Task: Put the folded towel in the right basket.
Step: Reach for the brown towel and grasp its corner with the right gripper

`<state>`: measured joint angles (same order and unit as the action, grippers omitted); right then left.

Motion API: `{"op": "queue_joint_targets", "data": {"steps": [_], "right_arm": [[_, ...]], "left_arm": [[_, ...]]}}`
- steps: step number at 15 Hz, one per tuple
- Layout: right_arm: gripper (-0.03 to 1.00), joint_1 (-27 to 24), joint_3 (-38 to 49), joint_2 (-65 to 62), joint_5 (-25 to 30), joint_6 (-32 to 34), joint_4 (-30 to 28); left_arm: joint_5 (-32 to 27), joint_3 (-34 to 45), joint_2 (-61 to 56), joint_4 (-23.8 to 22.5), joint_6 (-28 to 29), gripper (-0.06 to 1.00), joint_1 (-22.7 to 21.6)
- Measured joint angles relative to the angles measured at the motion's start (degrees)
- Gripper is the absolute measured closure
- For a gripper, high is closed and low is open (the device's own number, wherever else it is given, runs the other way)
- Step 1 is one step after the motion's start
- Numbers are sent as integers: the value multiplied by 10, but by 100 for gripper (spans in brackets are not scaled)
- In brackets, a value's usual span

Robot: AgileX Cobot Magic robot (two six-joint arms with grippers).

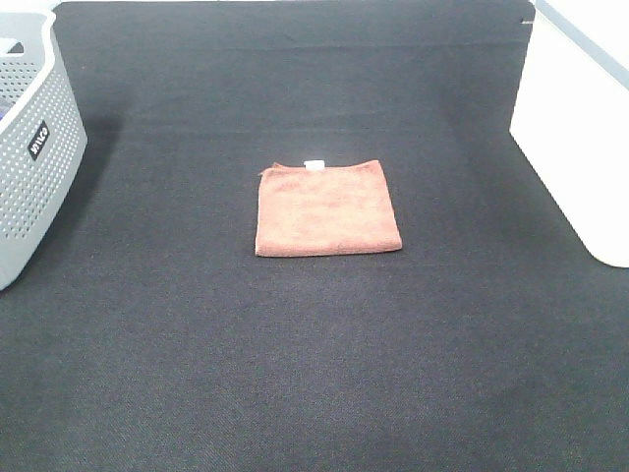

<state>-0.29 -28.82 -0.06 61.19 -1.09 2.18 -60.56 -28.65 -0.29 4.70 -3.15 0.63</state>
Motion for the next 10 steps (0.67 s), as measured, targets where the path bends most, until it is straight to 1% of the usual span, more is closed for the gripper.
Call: {"op": "queue_joint_targets", "data": {"steps": [10], "right_arm": [[24,0,0,0,0,0,0]], "left_arm": [[0,0,0,0,0,7,0]]}}
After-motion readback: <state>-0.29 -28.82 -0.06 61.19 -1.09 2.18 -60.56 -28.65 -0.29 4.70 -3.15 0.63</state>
